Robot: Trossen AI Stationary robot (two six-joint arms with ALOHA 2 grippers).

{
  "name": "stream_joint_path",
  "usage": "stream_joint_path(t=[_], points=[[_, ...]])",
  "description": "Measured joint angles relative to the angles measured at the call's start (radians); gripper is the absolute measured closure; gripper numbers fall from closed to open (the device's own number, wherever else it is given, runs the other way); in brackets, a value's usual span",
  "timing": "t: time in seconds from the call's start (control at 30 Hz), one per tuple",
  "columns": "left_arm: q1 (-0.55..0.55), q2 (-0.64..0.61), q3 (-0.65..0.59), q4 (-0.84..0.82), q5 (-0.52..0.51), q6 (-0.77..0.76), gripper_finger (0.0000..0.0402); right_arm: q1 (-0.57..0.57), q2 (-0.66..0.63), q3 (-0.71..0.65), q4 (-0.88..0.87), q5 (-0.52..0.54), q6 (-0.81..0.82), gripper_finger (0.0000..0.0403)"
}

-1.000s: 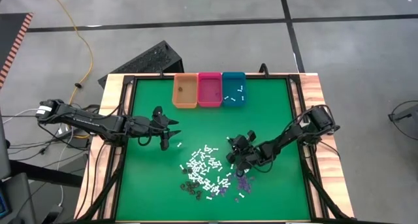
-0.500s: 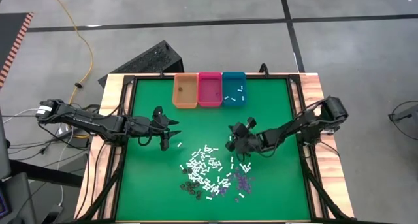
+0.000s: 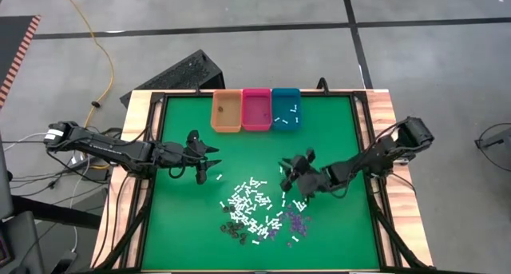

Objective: Sort Halloween decoration
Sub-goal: Put the white bone toy into the blue bin

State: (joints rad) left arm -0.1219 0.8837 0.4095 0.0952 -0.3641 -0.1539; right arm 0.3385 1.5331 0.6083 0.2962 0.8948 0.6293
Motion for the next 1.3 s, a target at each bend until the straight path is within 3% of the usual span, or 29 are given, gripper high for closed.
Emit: stream_joint_path(t=[0.3,0.63,0.8,1.03,1.3], points=[[0.000,0.000,0.000,0.000,0.000,-0.016,0.0223,0.026,0.184,0.000,0.052,0.054,0.162,0.0188],[0.000,0.000,0.000,0.001,-0.003,-0.035,0.0223,0.031,0.381,0.071,0.067,0.073,0.255,0.0190],[0.000,0.000,0.000,-0.008,0.000,-0.050,0.0223,0.031,0.441,0.113,-0.021,0.089,0.413,0.0230],[0.000,0.000,0.000,-0.036,-0.006,-0.052,0.0223,0.040,0.444,0.122,-0.108,0.085,0.474,0.0362],[0.000,0.000,0.000,-0.039,-0.007,-0.053,0.0223,0.031,0.401,0.121,-0.111,0.058,0.439,0.0371]])
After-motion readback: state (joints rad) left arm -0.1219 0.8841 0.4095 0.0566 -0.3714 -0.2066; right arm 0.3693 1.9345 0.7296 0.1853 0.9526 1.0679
